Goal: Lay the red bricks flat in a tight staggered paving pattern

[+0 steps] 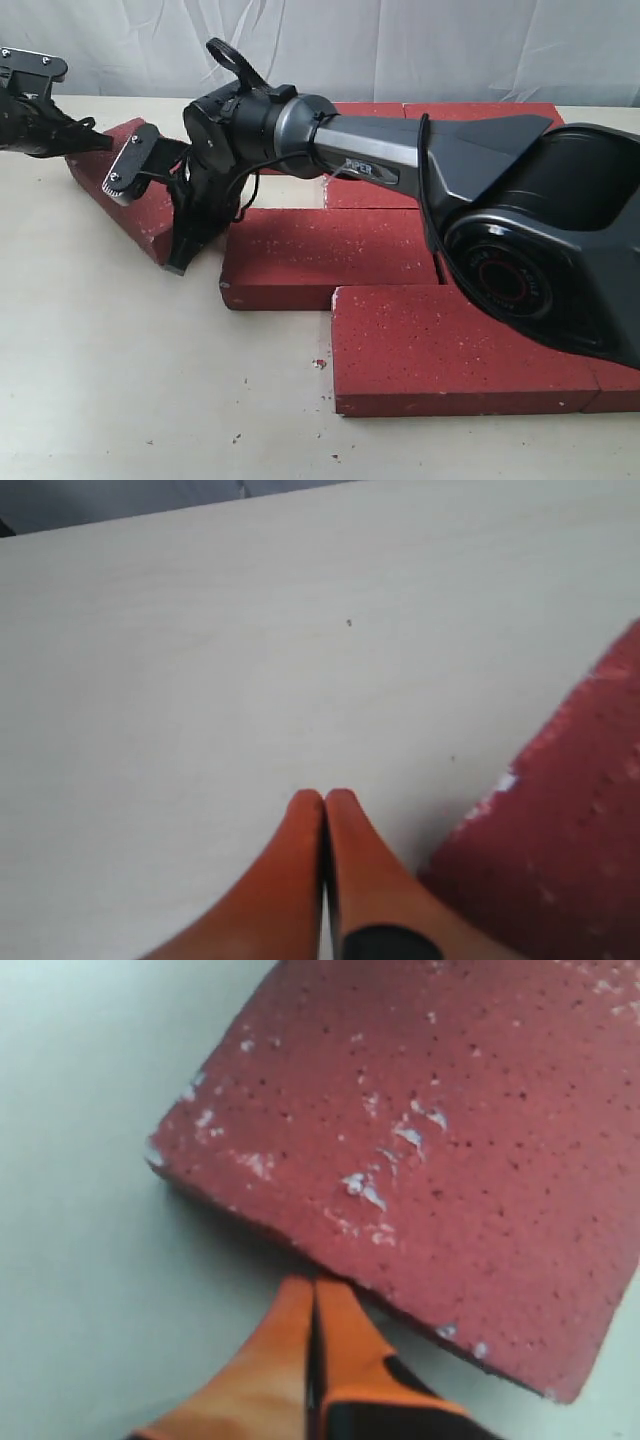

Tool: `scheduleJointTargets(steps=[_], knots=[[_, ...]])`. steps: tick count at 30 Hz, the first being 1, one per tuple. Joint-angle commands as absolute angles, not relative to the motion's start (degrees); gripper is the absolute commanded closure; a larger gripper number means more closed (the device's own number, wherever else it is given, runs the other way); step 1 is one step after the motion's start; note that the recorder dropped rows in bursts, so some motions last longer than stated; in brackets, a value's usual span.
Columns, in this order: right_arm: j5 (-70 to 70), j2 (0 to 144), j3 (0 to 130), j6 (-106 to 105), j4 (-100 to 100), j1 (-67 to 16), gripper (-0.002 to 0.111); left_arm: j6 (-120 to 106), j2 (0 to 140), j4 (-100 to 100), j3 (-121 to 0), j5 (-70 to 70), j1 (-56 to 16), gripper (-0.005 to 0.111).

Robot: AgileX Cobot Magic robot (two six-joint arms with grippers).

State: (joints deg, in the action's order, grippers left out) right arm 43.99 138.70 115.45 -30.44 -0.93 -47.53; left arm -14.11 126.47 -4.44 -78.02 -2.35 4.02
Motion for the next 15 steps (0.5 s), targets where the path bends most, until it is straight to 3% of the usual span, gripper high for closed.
scheduleJointTargets(steps=[1,15], knots=[[39.1,138.7,115.9,-27.9,5.6,-47.3,0.109,-14.1,123.6,0.0,-78.1,3.4,5.2,0.107],[39.3,138.0,115.9,-18.0,21.2,-45.4,0.109,-13.9,121.2,1.2,-78.1,8.5,7.6,0.107]])
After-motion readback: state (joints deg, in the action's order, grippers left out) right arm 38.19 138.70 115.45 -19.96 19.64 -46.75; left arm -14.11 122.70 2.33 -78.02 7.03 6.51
